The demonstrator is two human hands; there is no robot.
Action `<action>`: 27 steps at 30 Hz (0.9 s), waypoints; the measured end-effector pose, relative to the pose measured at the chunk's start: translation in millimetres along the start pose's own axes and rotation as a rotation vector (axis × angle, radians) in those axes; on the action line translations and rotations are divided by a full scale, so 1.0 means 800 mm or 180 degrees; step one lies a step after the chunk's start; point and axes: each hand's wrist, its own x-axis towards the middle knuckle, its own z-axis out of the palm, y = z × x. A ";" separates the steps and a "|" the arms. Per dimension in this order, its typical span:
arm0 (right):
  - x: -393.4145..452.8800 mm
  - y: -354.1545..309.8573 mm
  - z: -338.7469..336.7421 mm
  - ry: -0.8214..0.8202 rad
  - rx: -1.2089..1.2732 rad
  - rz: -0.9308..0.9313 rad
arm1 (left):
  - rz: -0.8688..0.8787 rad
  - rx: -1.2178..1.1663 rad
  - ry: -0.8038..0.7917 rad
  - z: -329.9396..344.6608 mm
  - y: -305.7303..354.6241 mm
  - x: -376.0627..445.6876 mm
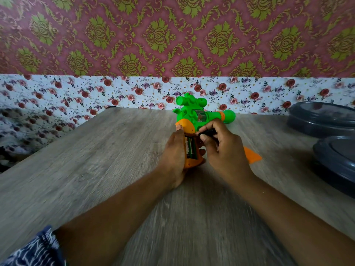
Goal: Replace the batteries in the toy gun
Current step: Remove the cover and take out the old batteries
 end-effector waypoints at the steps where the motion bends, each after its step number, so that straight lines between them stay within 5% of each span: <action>1: -0.001 0.000 0.000 0.0016 -0.0035 -0.0035 | 0.0013 0.0030 0.0020 0.001 0.000 0.000; 8: 0.010 -0.002 -0.003 0.0095 -0.0033 -0.0022 | 0.0286 0.0349 -0.0026 0.005 -0.003 -0.003; 19: 0.045 0.002 -0.024 -0.0461 0.0458 0.0912 | 0.0485 0.0607 -0.0193 0.010 0.002 -0.014; 27: 0.044 -0.002 -0.021 -0.0308 0.0377 0.0862 | 0.0480 0.0601 -0.0104 0.012 0.003 -0.017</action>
